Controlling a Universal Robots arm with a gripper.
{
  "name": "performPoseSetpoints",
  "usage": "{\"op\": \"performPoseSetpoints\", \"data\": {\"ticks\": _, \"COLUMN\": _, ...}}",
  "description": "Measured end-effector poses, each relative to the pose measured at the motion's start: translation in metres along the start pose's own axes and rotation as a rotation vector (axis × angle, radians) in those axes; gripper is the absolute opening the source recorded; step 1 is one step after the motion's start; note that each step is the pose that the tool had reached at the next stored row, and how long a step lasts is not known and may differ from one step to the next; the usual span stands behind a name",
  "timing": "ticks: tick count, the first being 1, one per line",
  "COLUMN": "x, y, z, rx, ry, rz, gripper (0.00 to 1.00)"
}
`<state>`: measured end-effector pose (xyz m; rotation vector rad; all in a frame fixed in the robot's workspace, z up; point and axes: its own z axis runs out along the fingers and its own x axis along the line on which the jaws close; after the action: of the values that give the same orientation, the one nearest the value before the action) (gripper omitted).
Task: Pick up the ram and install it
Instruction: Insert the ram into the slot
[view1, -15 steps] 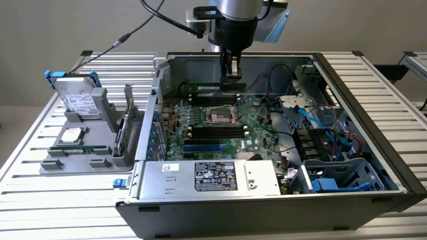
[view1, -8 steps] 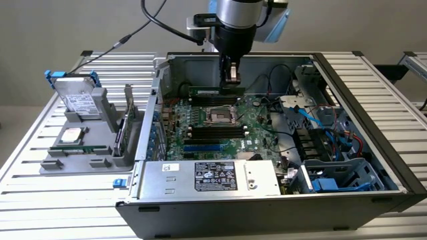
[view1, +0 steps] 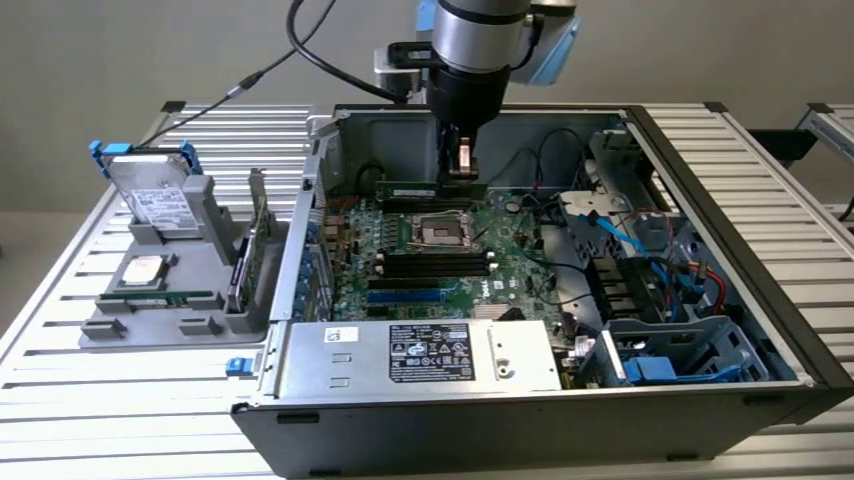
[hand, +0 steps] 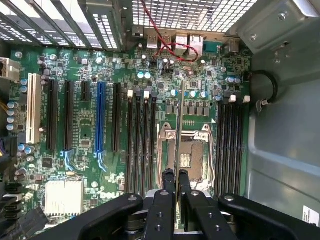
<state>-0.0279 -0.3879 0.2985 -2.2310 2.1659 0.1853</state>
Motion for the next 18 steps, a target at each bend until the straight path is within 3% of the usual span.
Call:
{"op": "performPoseSetpoints", "data": {"ticks": 2, "x": 0.000, "y": -0.0003, "z": 0.0034, "rx": -0.0002, "ry": 0.0018, "rz": 0.000, "gripper": 0.13}}
{"op": "performPoseSetpoints", "data": {"ticks": 4, "x": 0.001, "y": -0.0005, "z": 0.0059, "rx": -0.0003, "ry": 0.0079, "rz": 0.000, "gripper": 0.13}}
{"op": "performPoseSetpoints", "data": {"ticks": 6, "x": 0.000, "y": -0.0006, "z": 0.0076, "rx": -0.0007, "ry": 0.0199, "rz": 0.001, "gripper": 0.13}}
{"op": "performPoseSetpoints", "data": {"ticks": 11, "x": -0.002, "y": -0.0008, "z": 0.0112, "rx": -0.0018, "ry": 0.0633, "rz": 0.004, "gripper": 0.13}}
{"op": "performPoseSetpoints", "data": {"ticks": 12, "x": -0.002, "y": -0.0009, "z": 0.0120, "rx": -0.0019, "ry": 0.0696, "rz": 0.005, "gripper": 0.13}}
{"op": "performPoseSetpoints", "data": {"ticks": 14, "x": -0.002, "y": -0.0011, "z": 0.0138, "rx": -0.0021, "ry": 0.0778, "rz": 0.005, "gripper": 0.13}}
{"op": "performPoseSetpoints", "data": {"ticks": 18, "x": -0.001, "y": -0.0014, "z": 0.0184, "rx": -0.0023, "ry": 0.0875, "rz": 0.006, "gripper": 0.13}}
